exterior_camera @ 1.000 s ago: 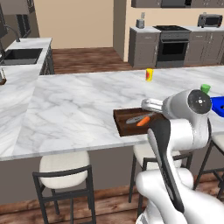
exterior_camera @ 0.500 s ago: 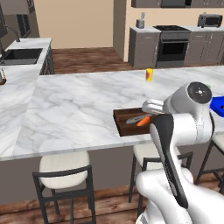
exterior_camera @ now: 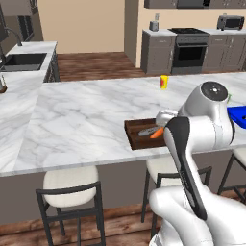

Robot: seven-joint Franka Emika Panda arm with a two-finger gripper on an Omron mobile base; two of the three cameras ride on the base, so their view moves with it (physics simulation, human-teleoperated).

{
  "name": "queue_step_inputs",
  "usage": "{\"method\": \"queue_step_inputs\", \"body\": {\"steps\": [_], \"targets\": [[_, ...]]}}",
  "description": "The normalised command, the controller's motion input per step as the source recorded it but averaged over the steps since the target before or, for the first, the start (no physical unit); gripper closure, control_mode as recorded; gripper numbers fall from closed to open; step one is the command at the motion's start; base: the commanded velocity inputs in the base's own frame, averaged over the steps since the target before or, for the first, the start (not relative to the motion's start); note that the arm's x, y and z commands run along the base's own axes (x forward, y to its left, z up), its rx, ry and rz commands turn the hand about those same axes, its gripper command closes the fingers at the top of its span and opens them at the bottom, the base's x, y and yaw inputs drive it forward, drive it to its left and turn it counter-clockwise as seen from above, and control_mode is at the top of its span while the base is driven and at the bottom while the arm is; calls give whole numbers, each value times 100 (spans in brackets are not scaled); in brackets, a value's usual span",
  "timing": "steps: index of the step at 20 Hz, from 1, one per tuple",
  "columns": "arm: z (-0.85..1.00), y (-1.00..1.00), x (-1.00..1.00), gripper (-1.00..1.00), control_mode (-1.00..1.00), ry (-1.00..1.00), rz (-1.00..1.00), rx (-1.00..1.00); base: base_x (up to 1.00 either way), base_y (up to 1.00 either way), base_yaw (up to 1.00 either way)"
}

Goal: Gather the carrot and cucumber from the fridge and place them on a tray on the dining counter. Then gather the chicken drumsticks from the fridge and place them on the other tray.

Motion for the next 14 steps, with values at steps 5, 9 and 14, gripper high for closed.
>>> {"method": "queue_step_inputs", "body": {"steps": [5,9,14], "targets": [[-23,0,-18,-100,-100,1,0,0,0,0,0],[-9,0,-11,-100,-100,0,0,0,0,0,0],[-2,-5,-7,-100,-100,0,0,1,0,0,0]]}}
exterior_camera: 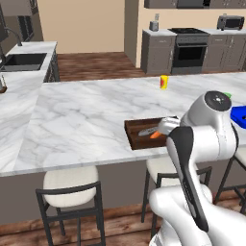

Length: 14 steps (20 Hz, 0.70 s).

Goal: Gather the carrot and cucumber from the fridge and place them on a tray on the dining counter. Then gather the chicken drumsticks from the fridge and place them on the other tray.

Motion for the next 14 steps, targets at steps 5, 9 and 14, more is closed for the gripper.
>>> {"method": "queue_step_inputs", "body": {"steps": [5,9,14], "targets": [[-2,-8,-1,-100,-100,0,0,1,0,0,0],[0,0,0,-100,100,0,0,0,-25,-23,0],[0,0,0,-100,100,0,0,0,-41,-32,0]]}}
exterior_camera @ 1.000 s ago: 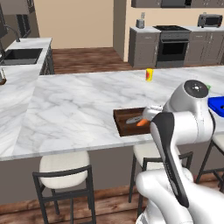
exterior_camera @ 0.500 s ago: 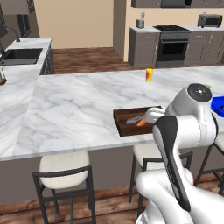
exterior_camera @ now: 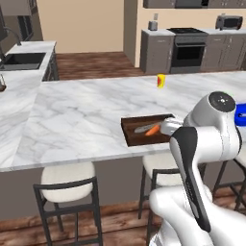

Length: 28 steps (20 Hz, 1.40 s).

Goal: Gather the carrot and cucumber from the fridge and place them on a tray on the dining counter. Then gather the chicken drumsticks from the fridge and place them on the other tray.

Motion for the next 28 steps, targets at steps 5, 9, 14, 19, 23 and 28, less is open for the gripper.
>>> {"method": "queue_step_inputs", "body": {"steps": [5,9,14,19,23,28], "targets": [[0,0,0,-100,100,0,0,0,-27,-52,0],[0,0,0,-100,100,0,0,0,-13,-72,0],[0,0,0,-100,100,0,0,0,-8,-85,0],[0,0,0,-100,100,0,0,0,0,-99,0],[0,0,0,-100,100,0,0,0,0,-100,0],[0,0,0,-100,100,0,0,0,0,-100,0]]}}
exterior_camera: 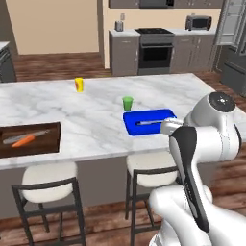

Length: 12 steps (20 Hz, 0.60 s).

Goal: Gather the carrot and cucumber from the fridge and place them on a tray on the dining counter. Then gather the chicken drumsticks from the fridge and place them on the other tray.

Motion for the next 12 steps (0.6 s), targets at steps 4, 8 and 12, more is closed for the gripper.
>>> {"method": "queue_step_inputs", "body": {"steps": [4,8,12], "targets": [[0,0,0,-100,100,0,0,0,0,-100,0],[0,0,0,-100,100,0,0,0,0,-100,0],[0,0,0,-100,100,0,0,0,0,-100,0]]}}
